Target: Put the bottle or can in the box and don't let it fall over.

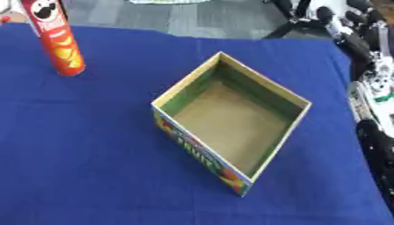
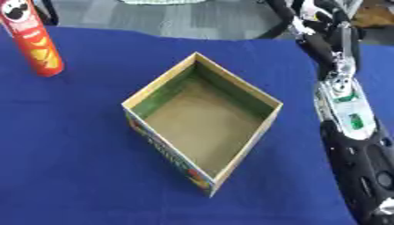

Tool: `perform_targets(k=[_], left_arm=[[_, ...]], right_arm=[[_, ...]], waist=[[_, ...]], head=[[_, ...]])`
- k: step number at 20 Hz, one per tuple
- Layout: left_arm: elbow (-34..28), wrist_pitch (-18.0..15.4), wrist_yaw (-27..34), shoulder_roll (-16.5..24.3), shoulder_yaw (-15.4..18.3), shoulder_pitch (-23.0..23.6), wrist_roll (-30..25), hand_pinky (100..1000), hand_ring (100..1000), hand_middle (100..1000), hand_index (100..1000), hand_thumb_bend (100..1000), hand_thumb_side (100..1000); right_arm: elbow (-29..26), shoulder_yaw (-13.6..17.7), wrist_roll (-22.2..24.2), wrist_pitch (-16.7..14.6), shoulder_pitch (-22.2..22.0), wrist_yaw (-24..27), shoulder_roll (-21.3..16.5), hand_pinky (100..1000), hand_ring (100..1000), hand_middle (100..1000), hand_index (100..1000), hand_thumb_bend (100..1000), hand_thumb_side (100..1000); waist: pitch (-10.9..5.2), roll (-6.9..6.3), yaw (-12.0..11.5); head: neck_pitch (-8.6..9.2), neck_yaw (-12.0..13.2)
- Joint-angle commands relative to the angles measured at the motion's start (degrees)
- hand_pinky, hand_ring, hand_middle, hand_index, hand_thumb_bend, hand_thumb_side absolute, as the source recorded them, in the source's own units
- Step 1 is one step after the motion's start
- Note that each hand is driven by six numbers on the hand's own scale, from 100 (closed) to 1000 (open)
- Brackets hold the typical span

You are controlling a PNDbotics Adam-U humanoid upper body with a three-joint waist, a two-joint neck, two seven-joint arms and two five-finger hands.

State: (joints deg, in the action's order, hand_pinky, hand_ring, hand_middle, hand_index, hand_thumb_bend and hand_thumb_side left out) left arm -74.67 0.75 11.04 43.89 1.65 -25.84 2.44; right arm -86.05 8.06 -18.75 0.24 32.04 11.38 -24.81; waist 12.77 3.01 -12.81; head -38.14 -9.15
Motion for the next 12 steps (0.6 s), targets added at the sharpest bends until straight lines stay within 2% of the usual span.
perform_targets(k=[1, 12], left_arm=[[1.93, 0.11, -0.81, 2.34, -0.48, -3.01, -0.57, 835, 1000, 974, 930, 649, 485], [10.96, -0.77, -4.13, -0.96, -2.44, -13.39, -1.6, 825, 1000, 973, 929, 644, 493]], right_arm=[[-1.26, 0.03, 0.33, 0.01, 1.22, 0.38, -0.83, 738, 954, 1000, 784, 760, 354], [-1.16, -0.44, 0.91, 0.13, 1.94, 0.6, -0.46, 737, 955, 1000, 784, 768, 341]], waist=[[-0.62, -0.08, 0.18], [0.08, 0.46, 0.75]], head=[[0.62, 0.45], [1.45, 1.74]])
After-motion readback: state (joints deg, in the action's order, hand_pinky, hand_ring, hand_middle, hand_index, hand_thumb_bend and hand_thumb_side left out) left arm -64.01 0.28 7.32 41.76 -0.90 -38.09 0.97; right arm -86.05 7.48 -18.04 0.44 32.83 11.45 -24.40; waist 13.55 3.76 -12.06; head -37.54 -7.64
